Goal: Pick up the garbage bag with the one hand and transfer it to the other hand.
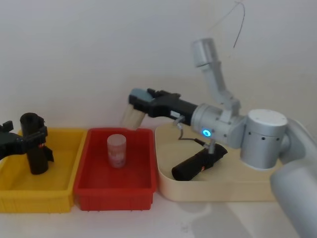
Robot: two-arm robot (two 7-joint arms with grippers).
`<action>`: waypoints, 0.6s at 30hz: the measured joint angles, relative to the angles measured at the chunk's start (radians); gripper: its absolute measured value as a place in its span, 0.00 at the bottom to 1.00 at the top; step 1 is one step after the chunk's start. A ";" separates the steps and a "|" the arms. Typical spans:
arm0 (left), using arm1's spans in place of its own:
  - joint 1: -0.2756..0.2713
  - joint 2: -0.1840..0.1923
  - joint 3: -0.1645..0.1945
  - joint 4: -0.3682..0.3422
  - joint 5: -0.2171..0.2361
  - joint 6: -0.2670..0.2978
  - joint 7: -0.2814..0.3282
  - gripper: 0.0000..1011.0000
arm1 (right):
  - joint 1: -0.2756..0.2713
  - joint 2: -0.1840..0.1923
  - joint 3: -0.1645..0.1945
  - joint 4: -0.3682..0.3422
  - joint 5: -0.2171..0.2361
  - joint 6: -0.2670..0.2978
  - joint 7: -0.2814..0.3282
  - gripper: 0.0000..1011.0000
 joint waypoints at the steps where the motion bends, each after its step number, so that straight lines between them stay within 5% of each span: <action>1: 0.000 0.000 0.000 0.000 0.000 0.000 0.000 0.99 | -0.004 0.002 0.007 -0.005 0.004 0.001 -0.004 0.65; 18: 0.000 0.000 0.000 0.000 0.000 0.000 0.000 0.99 | -0.139 0.064 0.101 -0.050 0.036 -0.050 -0.089 0.65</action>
